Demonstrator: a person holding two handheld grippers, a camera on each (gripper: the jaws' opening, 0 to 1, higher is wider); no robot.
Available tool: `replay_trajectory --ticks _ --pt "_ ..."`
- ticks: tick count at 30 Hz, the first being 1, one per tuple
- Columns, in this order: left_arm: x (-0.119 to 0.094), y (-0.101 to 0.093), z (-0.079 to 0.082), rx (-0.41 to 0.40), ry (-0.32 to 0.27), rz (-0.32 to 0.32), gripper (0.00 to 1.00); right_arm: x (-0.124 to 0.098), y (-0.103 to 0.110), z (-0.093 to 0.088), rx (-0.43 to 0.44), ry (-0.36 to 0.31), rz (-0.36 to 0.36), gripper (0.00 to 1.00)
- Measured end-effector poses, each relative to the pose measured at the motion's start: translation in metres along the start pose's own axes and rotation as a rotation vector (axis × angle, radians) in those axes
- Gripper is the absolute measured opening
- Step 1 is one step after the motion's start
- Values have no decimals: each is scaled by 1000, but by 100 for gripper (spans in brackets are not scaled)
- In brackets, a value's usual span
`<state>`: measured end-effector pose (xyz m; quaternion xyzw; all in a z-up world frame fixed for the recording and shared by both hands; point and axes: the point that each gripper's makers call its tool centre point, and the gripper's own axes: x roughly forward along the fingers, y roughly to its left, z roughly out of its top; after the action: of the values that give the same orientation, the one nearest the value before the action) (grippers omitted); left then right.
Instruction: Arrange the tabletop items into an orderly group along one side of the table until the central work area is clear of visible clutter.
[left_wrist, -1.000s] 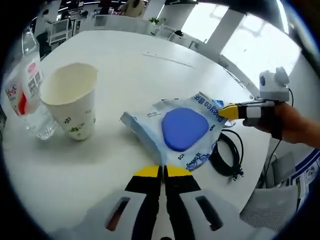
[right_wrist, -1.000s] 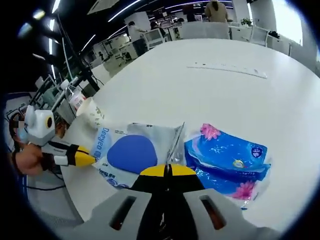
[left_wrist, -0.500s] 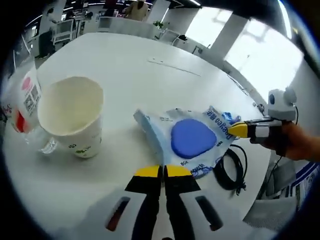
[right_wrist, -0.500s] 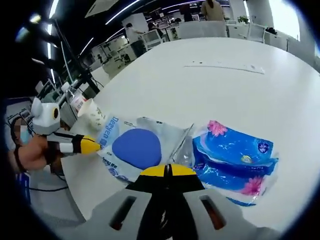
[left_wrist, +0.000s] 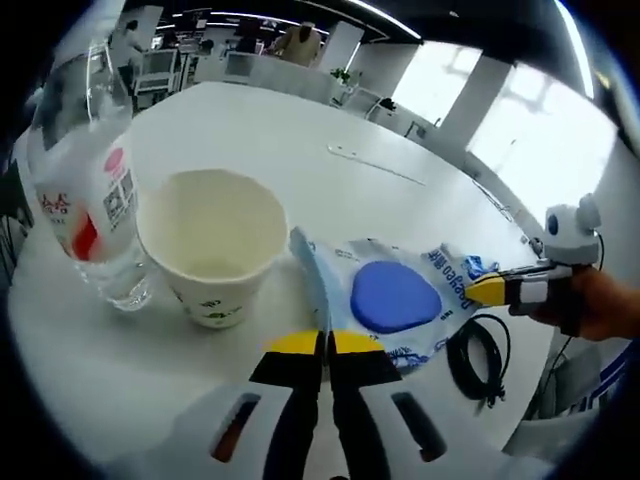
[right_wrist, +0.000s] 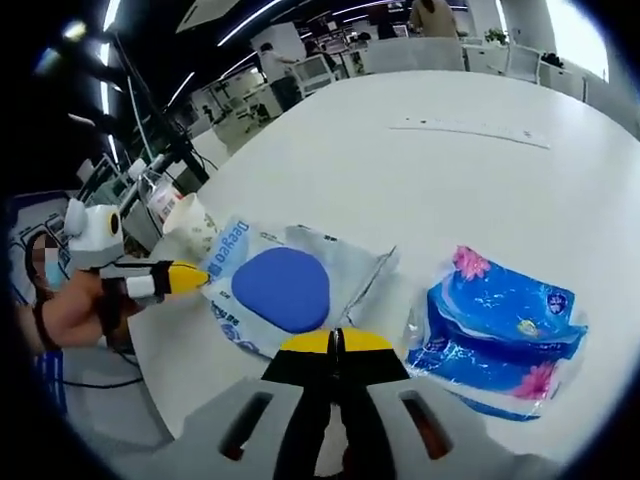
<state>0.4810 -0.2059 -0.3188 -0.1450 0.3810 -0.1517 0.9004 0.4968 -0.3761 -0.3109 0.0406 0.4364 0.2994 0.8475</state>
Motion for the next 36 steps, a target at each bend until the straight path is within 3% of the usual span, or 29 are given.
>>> replay_trajectory --ticks 32,36 --pt "5 20 3 -83 -27 41 1 14 2 -3 -5 28 35 0" --pt "4 23 2 -87 -22 44 2 13 -1 -7 -11 35 26 4"
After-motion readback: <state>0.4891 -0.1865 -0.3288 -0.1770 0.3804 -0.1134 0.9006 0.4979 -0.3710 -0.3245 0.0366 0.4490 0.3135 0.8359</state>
